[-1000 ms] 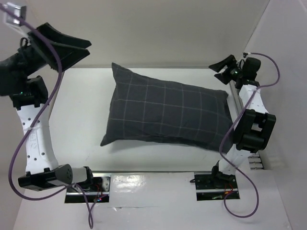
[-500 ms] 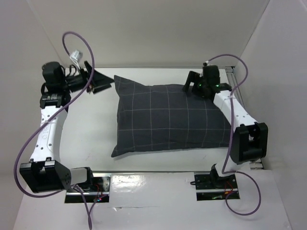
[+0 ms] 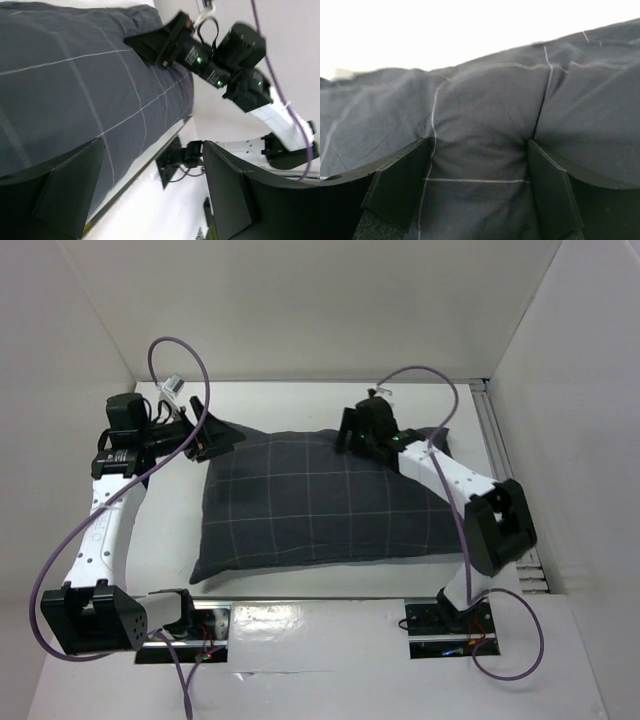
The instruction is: Put the pillow into the pillowcase
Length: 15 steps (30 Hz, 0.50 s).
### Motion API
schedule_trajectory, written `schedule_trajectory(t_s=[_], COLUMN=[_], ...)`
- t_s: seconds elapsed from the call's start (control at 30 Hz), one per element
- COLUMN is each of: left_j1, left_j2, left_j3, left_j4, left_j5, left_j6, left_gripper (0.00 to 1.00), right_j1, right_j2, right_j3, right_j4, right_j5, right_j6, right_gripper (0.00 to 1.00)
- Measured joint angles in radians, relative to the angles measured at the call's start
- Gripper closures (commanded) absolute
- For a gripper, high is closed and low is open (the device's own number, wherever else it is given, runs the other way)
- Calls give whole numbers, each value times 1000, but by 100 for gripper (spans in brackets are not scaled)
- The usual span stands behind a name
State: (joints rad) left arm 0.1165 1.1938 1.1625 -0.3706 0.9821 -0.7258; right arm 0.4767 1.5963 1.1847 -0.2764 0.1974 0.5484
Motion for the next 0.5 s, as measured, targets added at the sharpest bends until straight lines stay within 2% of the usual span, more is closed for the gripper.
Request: schedule_trajectory(t_s=[0.17, 0.2, 0.33, 0.5], left_j1=[-9, -14, -70, -160], left_j2=[-3, -3, -8, -53], left_j3=[4, 10, 22, -79], left_j4=[-72, -100, -199, -285], left_j5=[-54, -77, -184, -349], left_j6=[51, 68, 113, 126], left_gripper=[6, 9, 18, 15], right_j1=[60, 65, 69, 60], right_j2=[187, 197, 182, 50], right_j3=[235, 259, 297, 260], right_j4=[-23, -30, -92, -182], right_j5=[-27, -27, 4, 69], right_j6=[26, 25, 12, -11], right_gripper=[2, 1, 1, 1])
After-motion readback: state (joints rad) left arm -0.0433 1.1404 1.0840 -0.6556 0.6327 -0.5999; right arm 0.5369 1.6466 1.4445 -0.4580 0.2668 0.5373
